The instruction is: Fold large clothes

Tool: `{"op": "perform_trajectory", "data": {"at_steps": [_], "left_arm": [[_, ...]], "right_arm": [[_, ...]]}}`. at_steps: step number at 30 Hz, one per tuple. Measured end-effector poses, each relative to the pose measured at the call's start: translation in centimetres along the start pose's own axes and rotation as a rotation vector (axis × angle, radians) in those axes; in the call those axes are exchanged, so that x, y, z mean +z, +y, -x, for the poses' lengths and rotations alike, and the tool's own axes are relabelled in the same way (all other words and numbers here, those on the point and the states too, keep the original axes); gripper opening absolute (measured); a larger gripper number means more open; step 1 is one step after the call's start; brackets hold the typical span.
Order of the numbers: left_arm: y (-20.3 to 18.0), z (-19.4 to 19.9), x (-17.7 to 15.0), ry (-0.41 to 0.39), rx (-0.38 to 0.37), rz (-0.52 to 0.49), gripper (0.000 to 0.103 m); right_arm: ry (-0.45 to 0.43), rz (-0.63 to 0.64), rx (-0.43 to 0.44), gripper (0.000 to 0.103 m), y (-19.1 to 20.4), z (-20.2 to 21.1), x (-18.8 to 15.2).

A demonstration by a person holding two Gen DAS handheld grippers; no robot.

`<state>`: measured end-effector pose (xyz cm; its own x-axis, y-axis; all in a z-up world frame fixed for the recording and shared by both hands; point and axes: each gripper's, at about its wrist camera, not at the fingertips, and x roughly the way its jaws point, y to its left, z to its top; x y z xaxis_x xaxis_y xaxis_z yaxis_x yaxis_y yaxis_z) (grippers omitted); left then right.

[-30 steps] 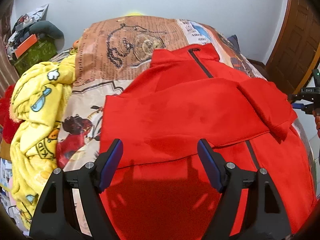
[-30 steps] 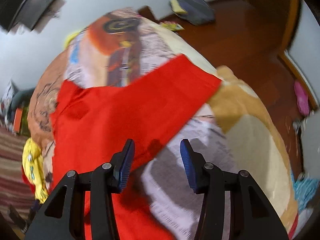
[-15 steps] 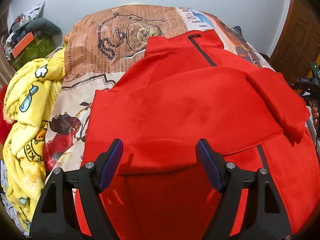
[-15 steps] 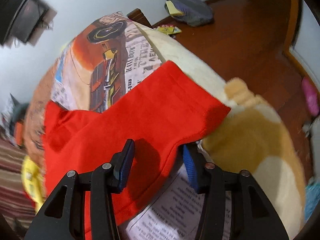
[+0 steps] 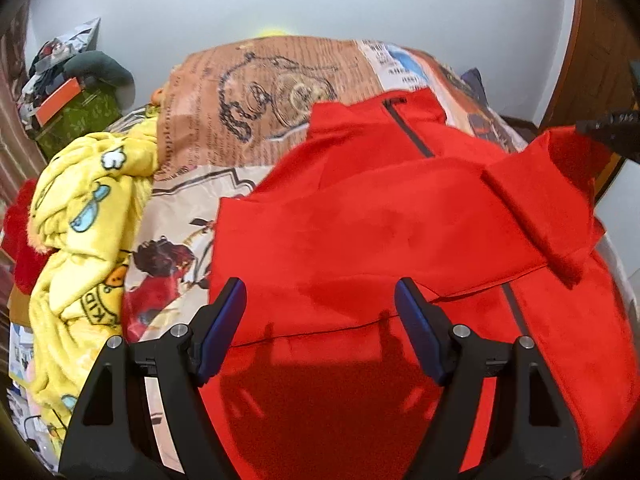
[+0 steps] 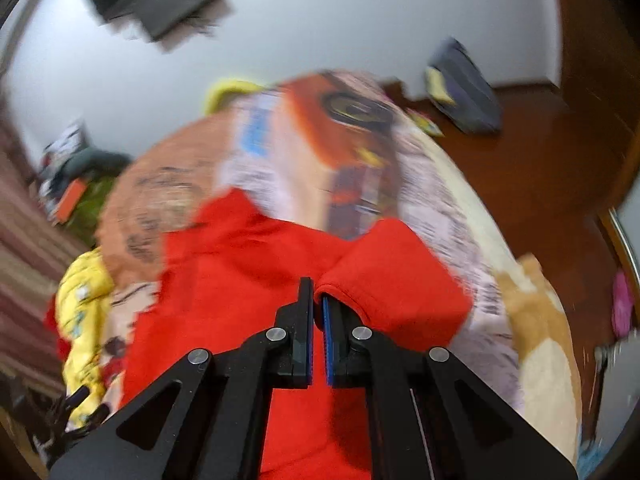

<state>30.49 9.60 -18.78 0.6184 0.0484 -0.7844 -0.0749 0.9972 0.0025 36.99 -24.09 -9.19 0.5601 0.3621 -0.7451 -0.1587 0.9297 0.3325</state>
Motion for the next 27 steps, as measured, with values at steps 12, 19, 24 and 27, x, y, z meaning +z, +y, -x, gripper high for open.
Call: {"op": "perform_trajectory", "data": {"at_steps": [12,19,24,27], "left_arm": [[4.9,5.8,-1.8,-0.067,-0.008,0.055,0.076],[9.0,6.2,-5.3,-0.014,0.024,0.110,0.076],[10.9,5.2,-7.5,0.045,0.024,0.163,0.076],[11.0,4.8,-8.4,0.062,0.027,0.169,0.076]], "right_arm": [[0.121,0.181,0.223,0.004,18.1,-2.6,-5.5],[0.345,0.239,0.271,0.004,24.6,-9.6,-13.7],[0.436,0.313,0.242,0.008,26.7,-11.5,-17.6],[0.482,0.394,0.220,0.008,27.6,-11.2,-18.6]]}}
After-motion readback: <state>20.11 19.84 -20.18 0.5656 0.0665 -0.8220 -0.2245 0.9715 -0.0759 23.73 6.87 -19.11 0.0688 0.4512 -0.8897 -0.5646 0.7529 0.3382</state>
